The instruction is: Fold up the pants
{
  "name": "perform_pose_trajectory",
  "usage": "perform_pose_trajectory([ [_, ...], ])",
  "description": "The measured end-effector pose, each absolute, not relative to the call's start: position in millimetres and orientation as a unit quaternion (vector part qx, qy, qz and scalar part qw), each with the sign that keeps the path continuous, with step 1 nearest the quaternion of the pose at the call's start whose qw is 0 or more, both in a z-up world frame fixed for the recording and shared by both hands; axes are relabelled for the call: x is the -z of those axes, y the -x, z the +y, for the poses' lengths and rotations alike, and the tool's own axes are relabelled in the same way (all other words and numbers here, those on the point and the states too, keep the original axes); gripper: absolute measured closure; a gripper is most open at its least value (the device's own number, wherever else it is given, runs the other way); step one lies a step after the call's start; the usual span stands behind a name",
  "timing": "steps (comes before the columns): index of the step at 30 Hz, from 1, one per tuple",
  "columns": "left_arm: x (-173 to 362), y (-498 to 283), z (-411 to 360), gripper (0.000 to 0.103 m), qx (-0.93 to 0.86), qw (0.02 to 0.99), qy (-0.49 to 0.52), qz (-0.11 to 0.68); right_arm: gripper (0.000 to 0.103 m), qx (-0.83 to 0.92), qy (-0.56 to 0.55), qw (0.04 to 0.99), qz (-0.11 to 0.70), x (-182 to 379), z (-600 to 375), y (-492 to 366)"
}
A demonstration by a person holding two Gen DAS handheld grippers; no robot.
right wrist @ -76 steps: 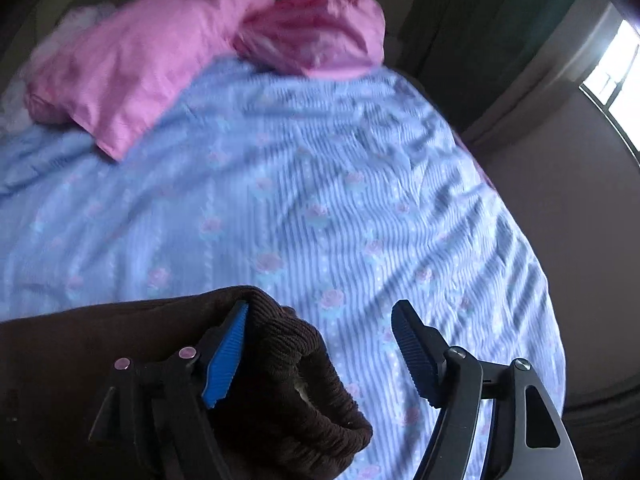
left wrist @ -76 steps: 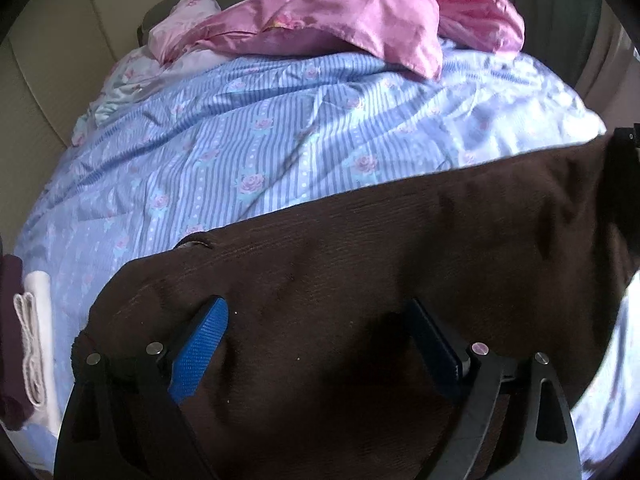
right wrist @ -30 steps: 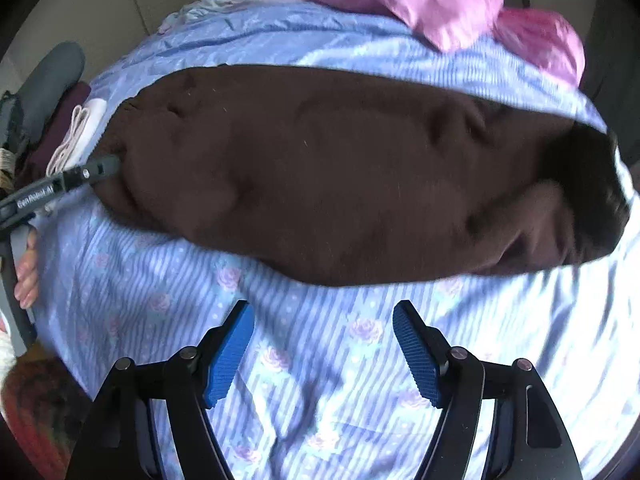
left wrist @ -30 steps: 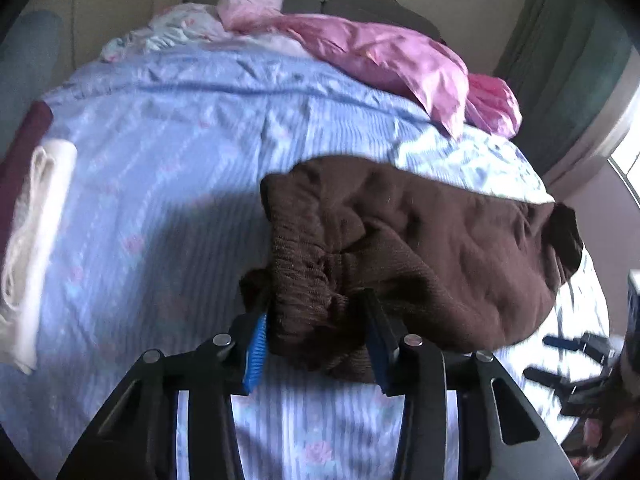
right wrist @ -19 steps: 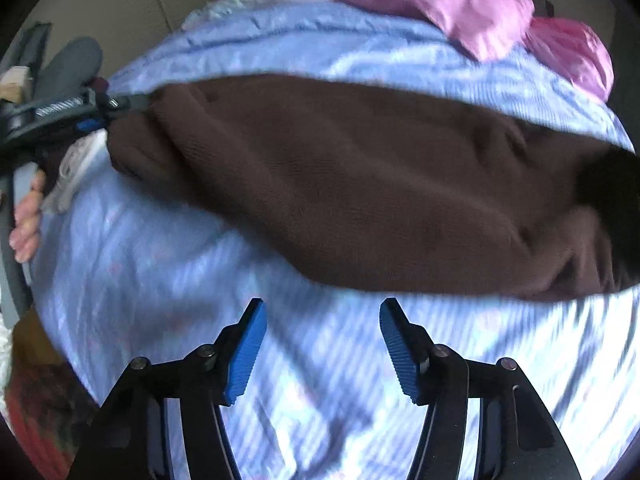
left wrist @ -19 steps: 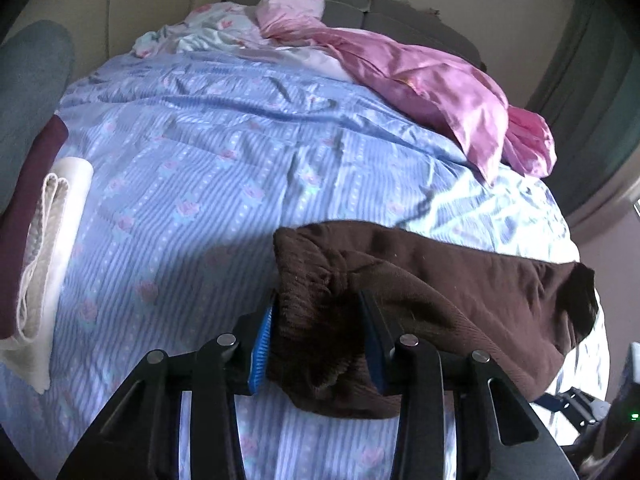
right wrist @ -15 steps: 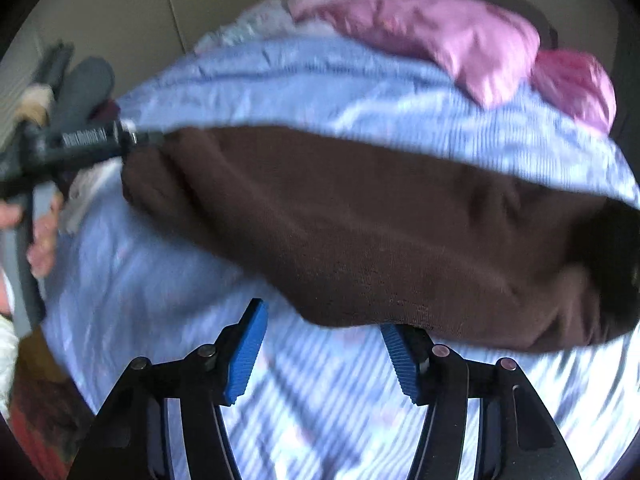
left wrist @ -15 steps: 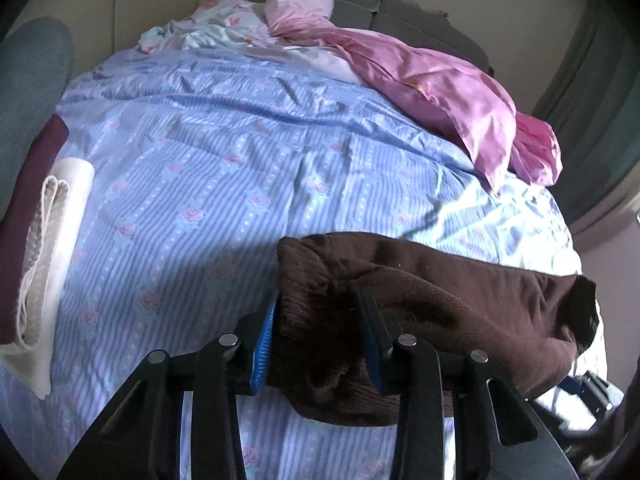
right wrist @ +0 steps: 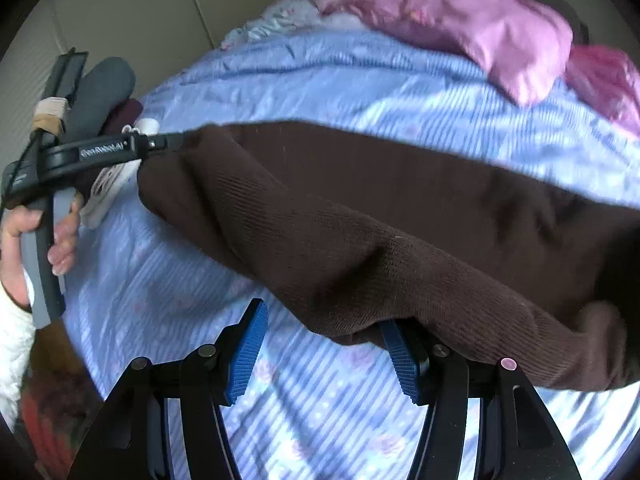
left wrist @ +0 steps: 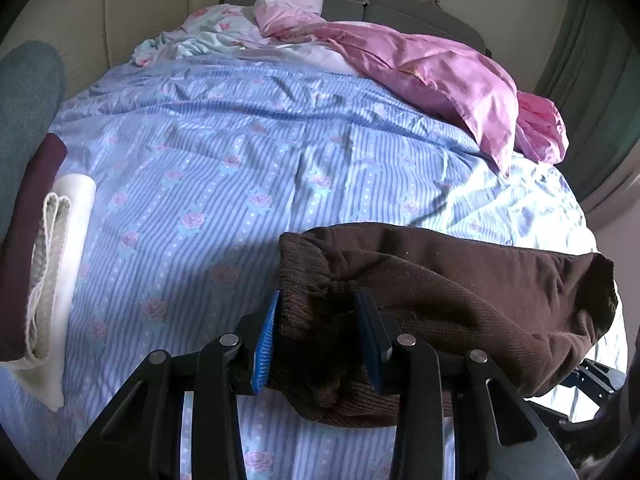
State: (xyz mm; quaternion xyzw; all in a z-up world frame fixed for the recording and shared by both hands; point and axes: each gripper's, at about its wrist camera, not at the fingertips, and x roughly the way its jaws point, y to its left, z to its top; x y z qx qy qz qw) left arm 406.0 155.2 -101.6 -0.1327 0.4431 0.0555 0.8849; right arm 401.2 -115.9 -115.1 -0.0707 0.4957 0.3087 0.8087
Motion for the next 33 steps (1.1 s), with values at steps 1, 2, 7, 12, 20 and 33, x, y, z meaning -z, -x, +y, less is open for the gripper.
perform_pose_trajectory([
  [1, 102, -406, 157, 0.066, -0.055, 0.884, 0.135, 0.444, 0.044, -0.308, 0.069, 0.811, 0.493, 117, -116, -401],
  [2, 103, -406, 158, 0.066, -0.054, 0.883, 0.139, 0.444, 0.045, -0.306, 0.070, 0.814, 0.489, 117, -117, -402],
  [7, 107, -394, 157, 0.068, -0.044, 0.883, 0.135, 0.447, 0.071, -0.290, 0.092, 0.824, 0.477, 120, -111, -400],
  [12, 104, -355, 132, 0.071, -0.012, 0.901, 0.031, 0.433, 0.082, -0.312, 0.096, 0.815, 0.478, 104, -125, -377],
  [20, 135, -329, 135, 0.069, 0.015, 0.867, 0.046, 0.497, 0.083, -0.306, 0.106, 0.767, 0.554, 128, -134, -348],
  [33, 109, -303, 133, 0.052, 0.008, 0.872, 0.003, 0.490, 0.097, -0.300, 0.111, 0.746, 0.584, 148, -127, -338],
])
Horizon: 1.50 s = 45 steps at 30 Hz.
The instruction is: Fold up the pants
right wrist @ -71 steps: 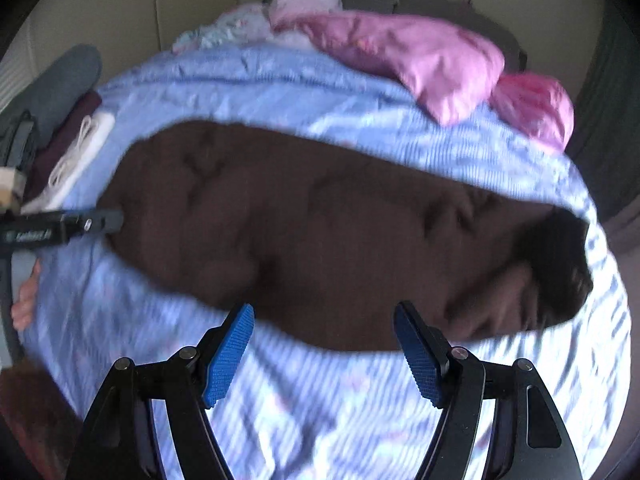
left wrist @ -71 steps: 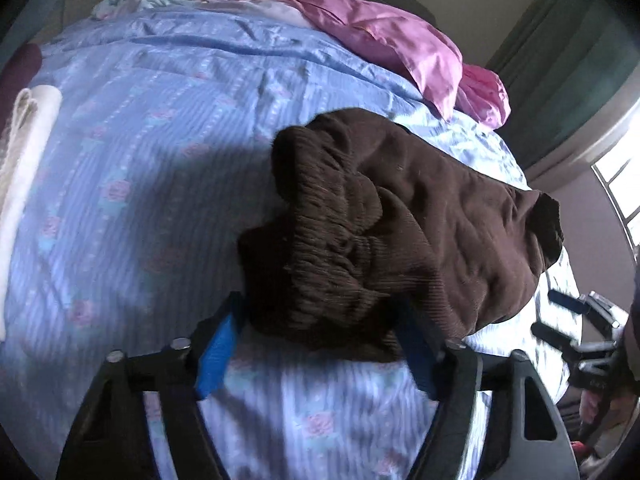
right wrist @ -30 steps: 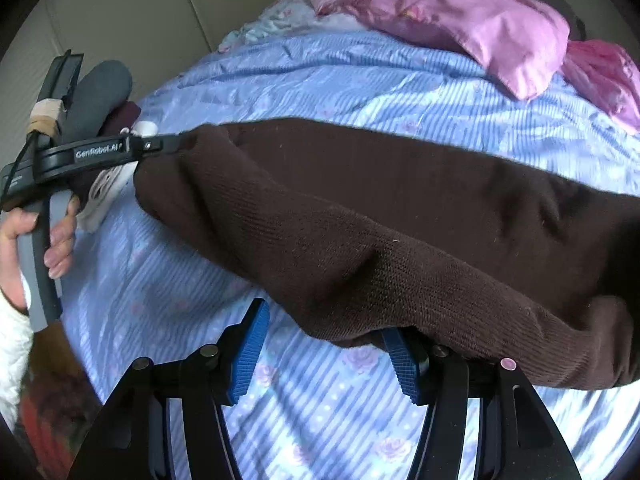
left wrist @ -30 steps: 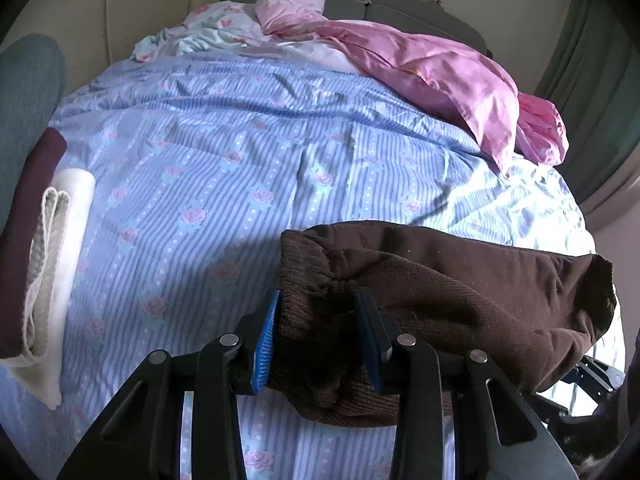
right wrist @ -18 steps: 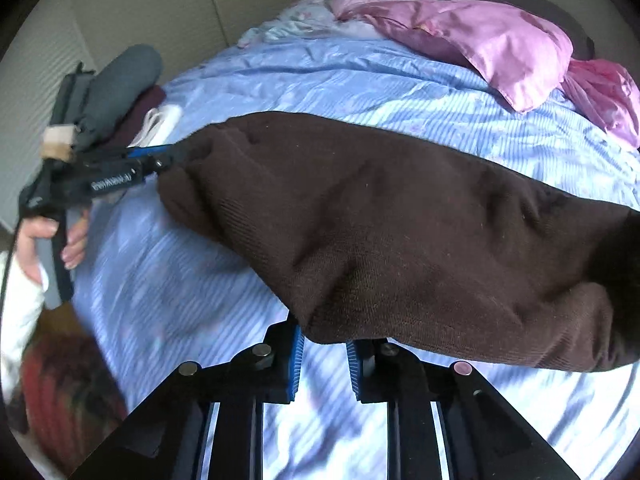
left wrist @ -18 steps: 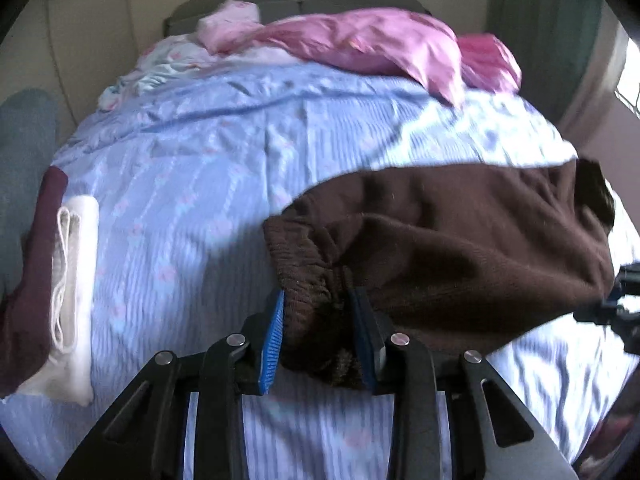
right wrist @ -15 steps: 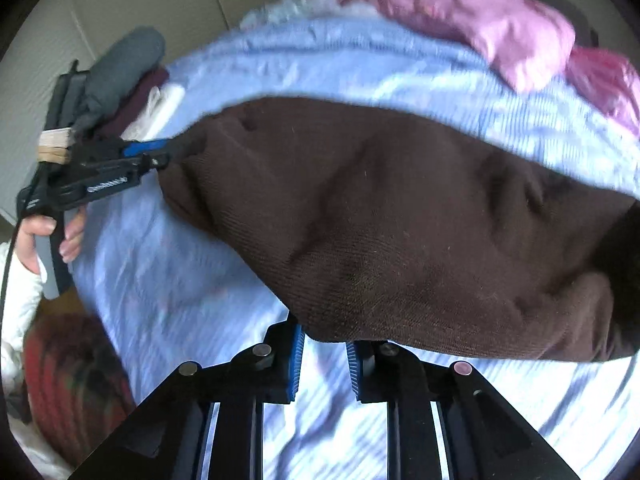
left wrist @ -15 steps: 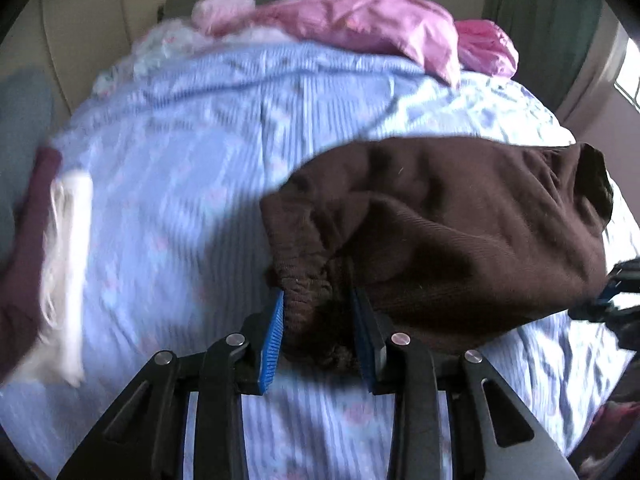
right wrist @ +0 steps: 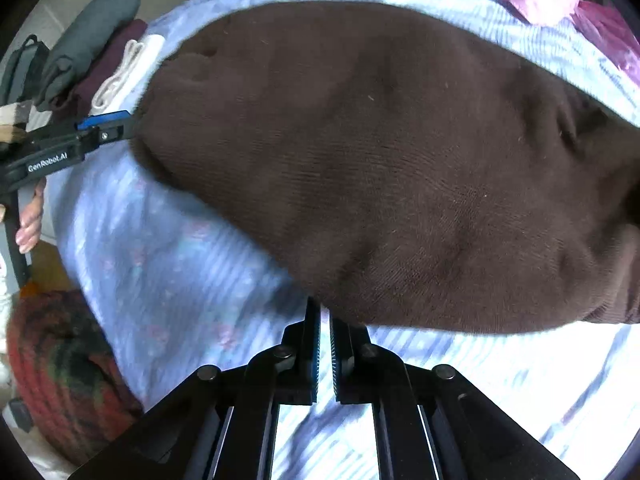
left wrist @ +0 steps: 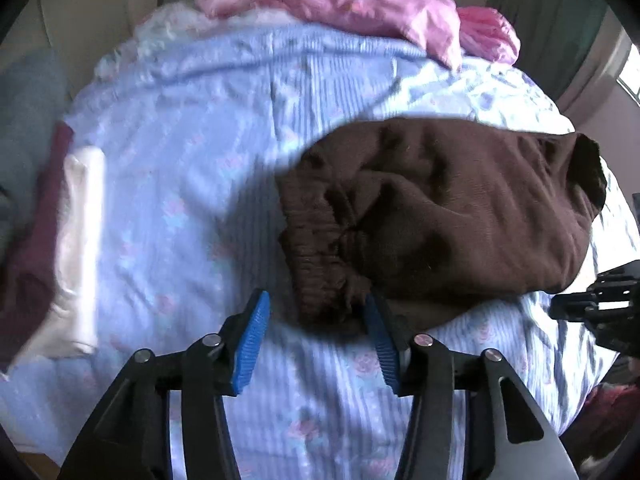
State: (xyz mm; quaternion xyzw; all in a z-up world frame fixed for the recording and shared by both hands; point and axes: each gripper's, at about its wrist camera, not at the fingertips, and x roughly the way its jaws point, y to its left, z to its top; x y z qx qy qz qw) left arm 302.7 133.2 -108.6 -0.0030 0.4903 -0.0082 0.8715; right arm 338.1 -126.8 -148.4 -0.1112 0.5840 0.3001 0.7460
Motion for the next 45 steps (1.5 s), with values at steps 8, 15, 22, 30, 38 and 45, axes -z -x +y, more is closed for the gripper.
perform_pose_trajectory([
  [8, 83, -308, 108, 0.051, 0.038, 0.898, -0.008, 0.438, 0.096, -0.280, 0.077, 0.806, 0.515, 97, -155, -335],
  [15, 121, -336, 94, 0.058, 0.032, 0.879, -0.020, 0.475, 0.096, -0.282, 0.043, 0.820, 0.497, 101, -163, -350],
  [22, 139, -344, 109, 0.052, 0.015, 0.870, -0.001, 0.493, 0.097, -0.229, 0.097, 0.820, 0.516, 129, -153, -375],
  [30, 135, -338, 107, 0.038, -0.020, 0.865, -0.010, 0.501, 0.101, -0.204, 0.091, 0.831, 0.510, 136, -158, -396],
  [38, 64, -299, 58, 0.037, -0.001, 0.915, -0.060, 0.400, 0.023, -0.154, 0.088, 0.915, 0.361, 57, -203, -359],
  [45, 36, -311, -21, 0.037, 0.049, 0.930, -0.095, 0.353, 0.020, -0.055, 0.002, 0.957, 0.284, 25, -297, -377],
])
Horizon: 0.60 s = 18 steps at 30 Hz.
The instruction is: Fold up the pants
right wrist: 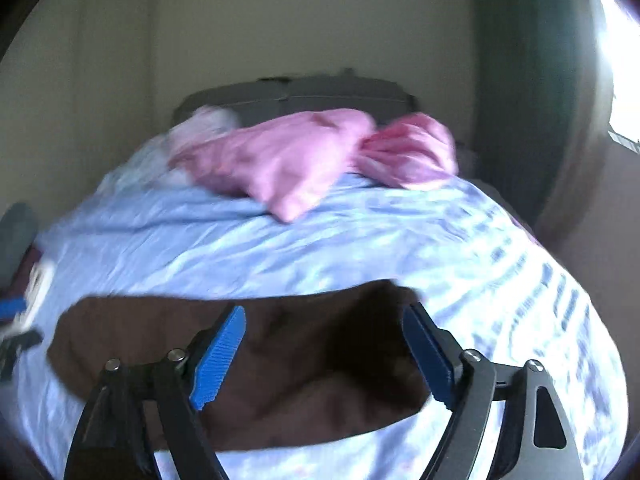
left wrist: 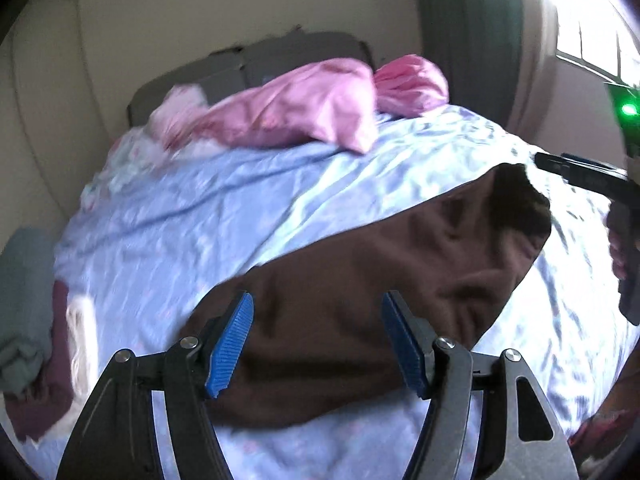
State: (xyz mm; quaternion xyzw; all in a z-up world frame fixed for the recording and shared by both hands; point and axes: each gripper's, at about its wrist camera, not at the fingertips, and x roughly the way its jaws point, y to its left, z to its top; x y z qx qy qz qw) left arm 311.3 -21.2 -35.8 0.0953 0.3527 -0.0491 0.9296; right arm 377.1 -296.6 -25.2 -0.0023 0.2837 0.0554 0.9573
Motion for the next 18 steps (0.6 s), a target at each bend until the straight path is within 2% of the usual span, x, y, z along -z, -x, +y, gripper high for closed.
perform_pose_trajectory([
  [7, 50, -340, -73, 0.037, 0.073, 0.922, -0.111, 0.363, 0.020, -0.054, -0.123, 0.932, 0.335, 68, -364, -435],
  [18, 74, -390, -98, 0.037, 0.065, 0.914, -0.074, 0.393, 0.020, -0.058, -0.208, 0.896, 0.388, 123, -405, -476],
])
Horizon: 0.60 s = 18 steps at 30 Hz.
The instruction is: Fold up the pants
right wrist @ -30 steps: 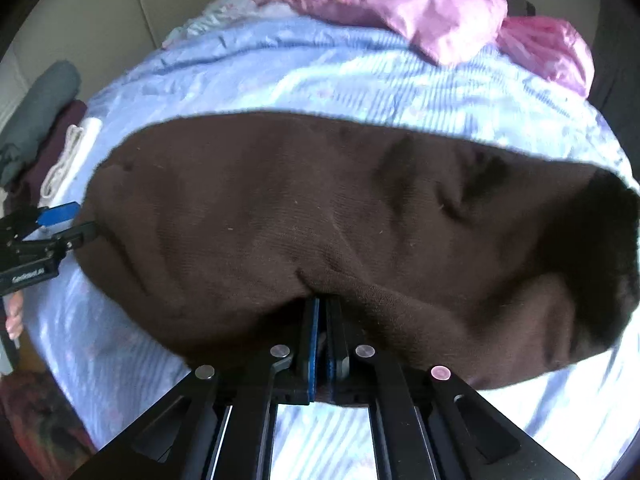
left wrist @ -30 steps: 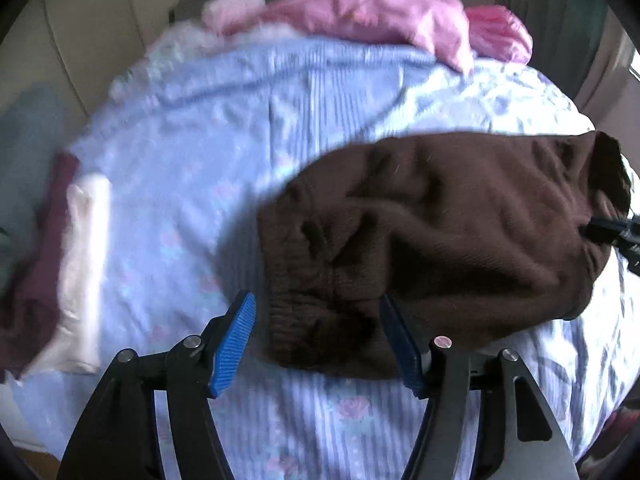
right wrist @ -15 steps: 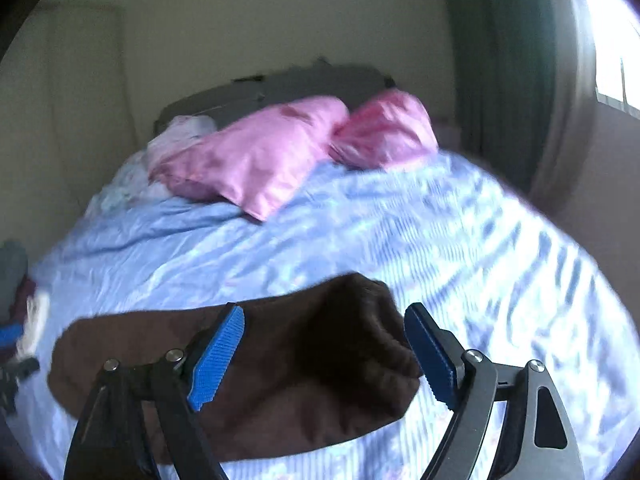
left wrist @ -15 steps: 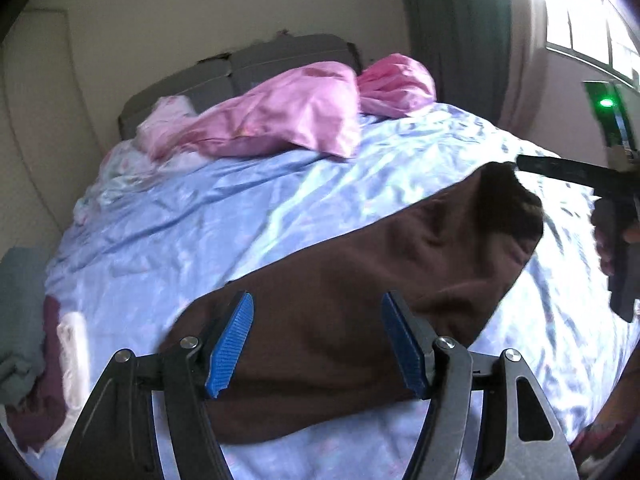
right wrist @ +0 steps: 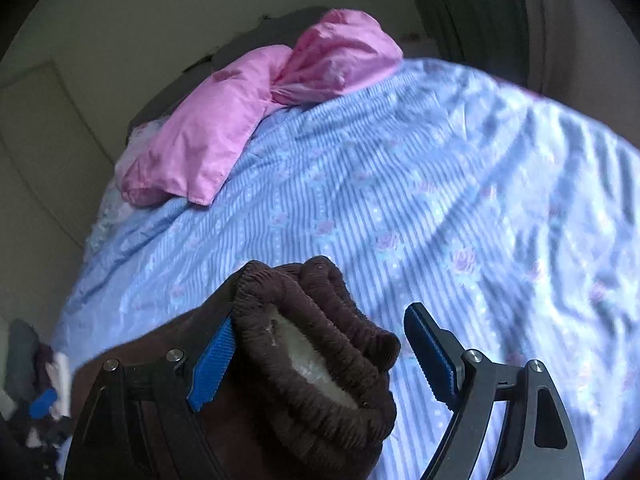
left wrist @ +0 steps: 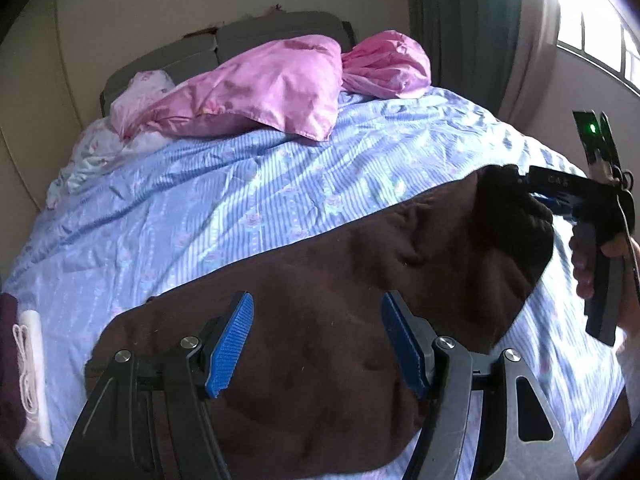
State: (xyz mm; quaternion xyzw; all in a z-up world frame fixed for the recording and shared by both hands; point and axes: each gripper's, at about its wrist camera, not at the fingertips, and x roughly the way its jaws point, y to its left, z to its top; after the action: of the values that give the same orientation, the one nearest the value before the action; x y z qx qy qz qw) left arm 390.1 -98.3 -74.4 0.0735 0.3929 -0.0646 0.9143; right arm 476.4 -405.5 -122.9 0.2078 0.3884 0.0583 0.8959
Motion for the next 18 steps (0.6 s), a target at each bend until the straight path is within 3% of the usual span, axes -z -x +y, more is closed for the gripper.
perform_pose_trajectory([
  [9, 97, -399, -116, 0.037, 0.065, 0.908, -0.092, 0.405, 0.020, -0.008, -0.207, 0.882, 0.423, 157, -418, -502],
  [18, 98, -405, -96, 0.037, 0.054, 0.905, -0.048, 0.418, 0.020, 0.036, -0.122, 0.894, 0.429, 157, -400, -522],
])
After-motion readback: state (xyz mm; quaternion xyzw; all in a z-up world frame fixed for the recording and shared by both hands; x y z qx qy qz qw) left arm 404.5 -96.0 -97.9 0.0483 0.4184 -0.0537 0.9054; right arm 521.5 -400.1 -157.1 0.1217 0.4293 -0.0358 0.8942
